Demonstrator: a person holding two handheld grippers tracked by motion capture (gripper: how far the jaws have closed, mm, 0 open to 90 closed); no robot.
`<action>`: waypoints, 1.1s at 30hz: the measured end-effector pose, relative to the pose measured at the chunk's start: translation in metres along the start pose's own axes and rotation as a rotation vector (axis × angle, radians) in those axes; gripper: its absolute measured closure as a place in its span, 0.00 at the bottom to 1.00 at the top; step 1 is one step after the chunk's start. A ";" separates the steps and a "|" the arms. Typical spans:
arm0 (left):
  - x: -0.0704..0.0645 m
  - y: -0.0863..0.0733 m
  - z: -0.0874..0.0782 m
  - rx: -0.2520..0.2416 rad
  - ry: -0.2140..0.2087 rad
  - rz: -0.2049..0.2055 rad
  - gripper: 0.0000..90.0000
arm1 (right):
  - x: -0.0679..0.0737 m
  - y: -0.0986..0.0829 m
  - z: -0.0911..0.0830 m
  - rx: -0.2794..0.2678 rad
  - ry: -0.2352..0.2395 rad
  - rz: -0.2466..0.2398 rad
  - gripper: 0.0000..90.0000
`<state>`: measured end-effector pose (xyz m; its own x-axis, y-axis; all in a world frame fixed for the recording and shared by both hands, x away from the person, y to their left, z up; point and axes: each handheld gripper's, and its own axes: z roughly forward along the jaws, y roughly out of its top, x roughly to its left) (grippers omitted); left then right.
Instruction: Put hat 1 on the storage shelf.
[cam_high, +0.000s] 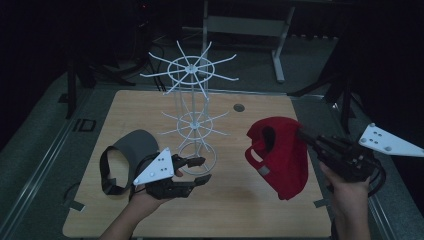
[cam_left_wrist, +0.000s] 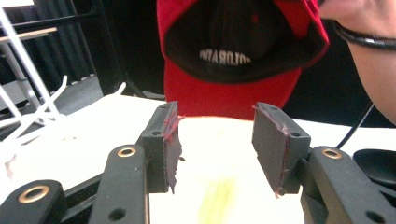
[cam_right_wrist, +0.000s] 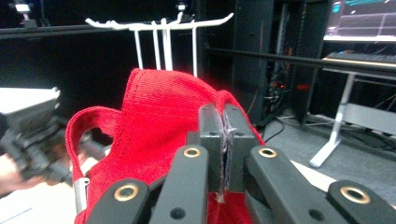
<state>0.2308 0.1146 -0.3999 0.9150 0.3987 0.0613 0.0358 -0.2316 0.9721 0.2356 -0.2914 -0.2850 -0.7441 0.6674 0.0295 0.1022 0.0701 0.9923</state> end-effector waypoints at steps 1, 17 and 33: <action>0.000 -0.005 -0.002 -0.001 -0.006 -0.009 0.58 | -0.001 0.002 0.000 -0.004 -0.001 0.000 0.98; -0.004 -0.080 -0.027 -0.003 0.011 -0.126 0.54 | -0.011 0.053 0.018 -0.047 -0.039 -0.025 0.98; 0.003 -0.139 -0.050 0.025 0.156 -0.171 0.54 | -0.032 0.096 0.056 -0.037 -0.064 -0.018 0.98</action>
<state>0.2086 0.1929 -0.5236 0.8213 0.5664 -0.0682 0.1969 -0.1694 0.9657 0.3063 -0.2640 -0.1979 -0.7020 0.7122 0.0049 0.0635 0.0557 0.9964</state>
